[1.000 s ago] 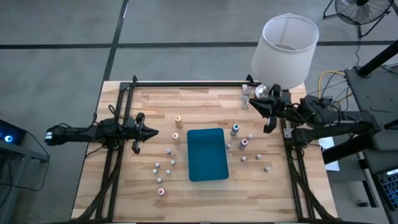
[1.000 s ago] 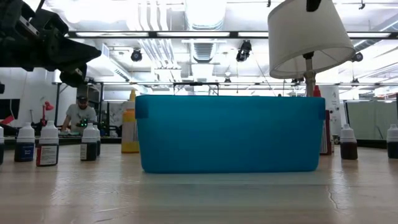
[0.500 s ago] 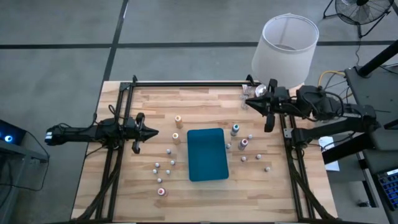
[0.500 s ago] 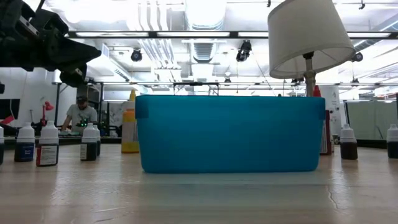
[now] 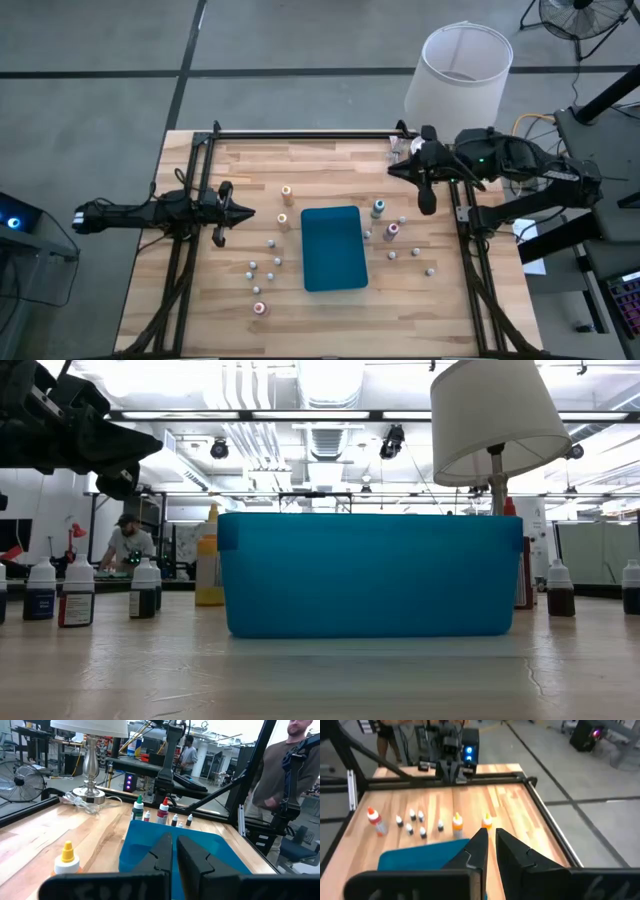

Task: Pick & Place food coloring
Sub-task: Put the large green food coloring bottle into the blue bin

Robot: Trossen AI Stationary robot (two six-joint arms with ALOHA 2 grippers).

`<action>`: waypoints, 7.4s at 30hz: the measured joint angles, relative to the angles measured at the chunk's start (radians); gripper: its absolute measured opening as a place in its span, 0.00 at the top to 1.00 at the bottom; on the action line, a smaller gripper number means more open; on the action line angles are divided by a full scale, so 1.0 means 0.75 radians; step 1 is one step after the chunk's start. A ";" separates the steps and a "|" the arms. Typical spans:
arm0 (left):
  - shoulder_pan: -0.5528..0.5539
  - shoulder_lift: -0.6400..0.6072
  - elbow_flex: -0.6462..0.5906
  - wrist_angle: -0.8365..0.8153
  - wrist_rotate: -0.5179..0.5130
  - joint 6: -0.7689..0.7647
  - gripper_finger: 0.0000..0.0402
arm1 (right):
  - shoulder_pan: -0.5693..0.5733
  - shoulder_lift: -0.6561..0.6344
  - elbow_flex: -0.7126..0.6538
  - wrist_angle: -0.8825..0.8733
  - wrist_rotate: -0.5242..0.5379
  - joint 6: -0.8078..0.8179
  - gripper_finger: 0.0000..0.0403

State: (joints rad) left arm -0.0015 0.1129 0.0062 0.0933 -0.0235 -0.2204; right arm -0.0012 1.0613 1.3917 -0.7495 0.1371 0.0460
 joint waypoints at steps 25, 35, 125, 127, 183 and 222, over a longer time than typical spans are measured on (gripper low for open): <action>0.000 0.000 0.000 0.000 0.000 0.000 1.00 | -0.080 0.104 -0.025 -0.336 -0.066 0.021 0.93; 0.000 0.000 0.000 0.000 0.000 0.000 1.00 | -0.125 0.208 -0.025 -0.371 -0.159 0.029 0.93; 0.000 0.000 0.000 -0.007 0.000 0.000 1.00 | -0.339 0.290 -0.601 -0.035 -0.338 -0.386 0.38; 0.000 0.000 0.000 -0.007 0.000 0.000 1.00 | -0.339 0.290 -0.621 0.015 -0.338 -0.386 0.38; 0.000 0.000 0.000 -0.006 0.000 0.000 1.00 | -0.345 0.291 -0.881 0.391 -0.332 -0.341 0.43; 0.000 0.000 0.000 -0.006 0.000 0.000 1.00 | -0.337 0.269 -0.566 0.252 -0.319 -0.355 0.73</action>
State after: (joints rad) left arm -0.0016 0.1131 0.0062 0.0891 -0.0235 -0.2203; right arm -0.2540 1.2629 0.9668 -0.5607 -0.1020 -0.2199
